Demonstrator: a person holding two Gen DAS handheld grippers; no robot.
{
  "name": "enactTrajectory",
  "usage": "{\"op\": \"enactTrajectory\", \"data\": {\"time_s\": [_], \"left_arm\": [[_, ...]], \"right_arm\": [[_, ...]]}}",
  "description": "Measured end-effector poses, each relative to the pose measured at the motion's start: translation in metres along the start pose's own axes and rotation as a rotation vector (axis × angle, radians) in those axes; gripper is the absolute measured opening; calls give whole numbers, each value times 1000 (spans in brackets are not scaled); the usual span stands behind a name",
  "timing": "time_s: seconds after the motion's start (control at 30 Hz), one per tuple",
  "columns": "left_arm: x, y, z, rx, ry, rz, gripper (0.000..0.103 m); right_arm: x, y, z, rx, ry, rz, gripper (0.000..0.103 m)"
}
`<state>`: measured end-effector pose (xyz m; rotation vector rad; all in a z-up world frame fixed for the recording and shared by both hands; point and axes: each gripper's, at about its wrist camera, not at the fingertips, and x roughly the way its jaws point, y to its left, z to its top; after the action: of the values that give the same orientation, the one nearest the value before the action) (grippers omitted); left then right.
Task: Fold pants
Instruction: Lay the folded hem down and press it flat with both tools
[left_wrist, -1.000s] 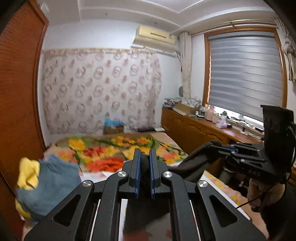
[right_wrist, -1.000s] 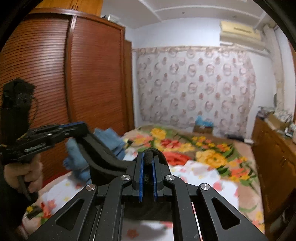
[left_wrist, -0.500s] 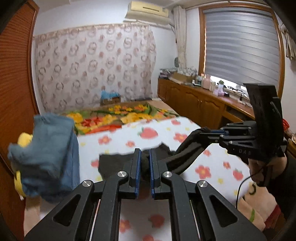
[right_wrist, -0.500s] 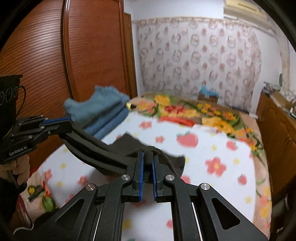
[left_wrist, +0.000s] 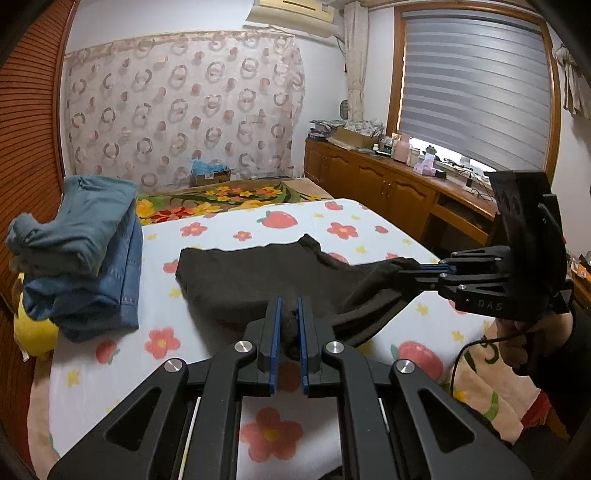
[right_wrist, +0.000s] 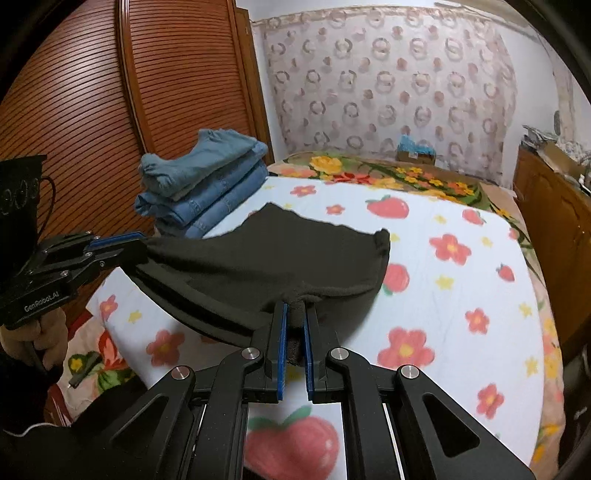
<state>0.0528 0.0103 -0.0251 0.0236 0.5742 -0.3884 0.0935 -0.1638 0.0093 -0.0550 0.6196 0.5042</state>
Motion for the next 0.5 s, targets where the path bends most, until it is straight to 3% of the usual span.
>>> {"op": "enactTrajectory", "data": {"time_s": [0.5], "left_arm": [[-5,-1,-25,-36,22,-15,10]], "right_arm": [[3,1,-18,48,22,6,8]]}}
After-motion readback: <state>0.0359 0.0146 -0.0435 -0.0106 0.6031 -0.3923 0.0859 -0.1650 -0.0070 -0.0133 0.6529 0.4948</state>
